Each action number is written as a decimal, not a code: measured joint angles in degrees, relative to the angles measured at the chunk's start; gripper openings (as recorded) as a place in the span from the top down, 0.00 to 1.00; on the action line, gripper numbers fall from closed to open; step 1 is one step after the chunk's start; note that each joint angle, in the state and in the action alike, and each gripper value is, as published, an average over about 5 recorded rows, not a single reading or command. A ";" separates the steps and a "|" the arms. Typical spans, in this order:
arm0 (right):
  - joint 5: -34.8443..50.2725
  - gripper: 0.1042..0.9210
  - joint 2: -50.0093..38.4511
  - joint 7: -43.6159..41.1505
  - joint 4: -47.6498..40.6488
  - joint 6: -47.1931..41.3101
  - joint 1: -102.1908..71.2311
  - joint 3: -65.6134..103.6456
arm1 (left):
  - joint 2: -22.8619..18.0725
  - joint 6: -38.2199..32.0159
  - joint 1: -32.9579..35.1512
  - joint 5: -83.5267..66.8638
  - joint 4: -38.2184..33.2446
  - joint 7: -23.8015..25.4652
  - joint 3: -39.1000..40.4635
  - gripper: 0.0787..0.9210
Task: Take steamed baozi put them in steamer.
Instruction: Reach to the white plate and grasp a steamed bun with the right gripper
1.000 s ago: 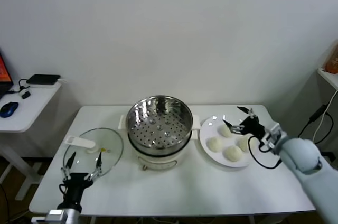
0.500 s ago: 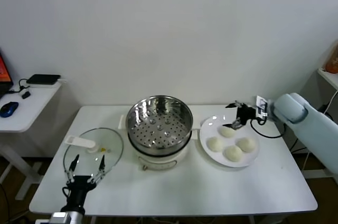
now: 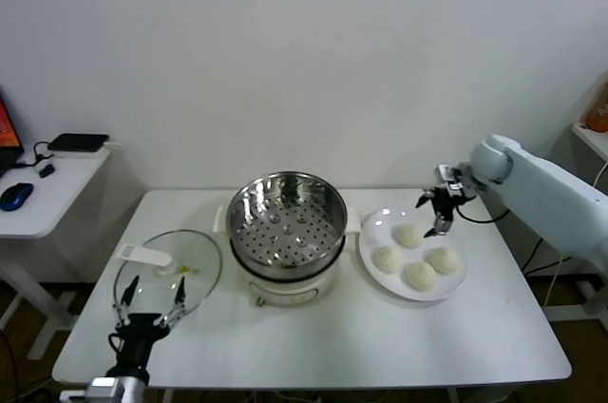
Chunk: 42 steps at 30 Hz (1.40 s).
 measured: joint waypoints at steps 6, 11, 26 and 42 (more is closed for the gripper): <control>-3.04 0.12 4.24 -0.19 -6.44 2.14 -0.36 0.07 | 0.25 0.07 0.02 -0.52 0.12 -0.04 -0.51 0.12; -5.78 0.12 7.65 -0.02 -10.99 3.94 -1.47 1.55 | 0.28 0.18 -0.06 -0.66 0.19 -0.05 -0.80 0.12; -12.40 0.12 15.15 1.09 -20.81 7.20 -4.88 8.26 | 0.40 0.15 0.00 -0.91 0.69 -0.04 -1.45 0.12; -15.89 0.12 17.56 1.12 -25.07 7.57 -6.50 12.36 | 0.40 0.09 0.03 -0.94 1.03 -0.09 -1.37 0.12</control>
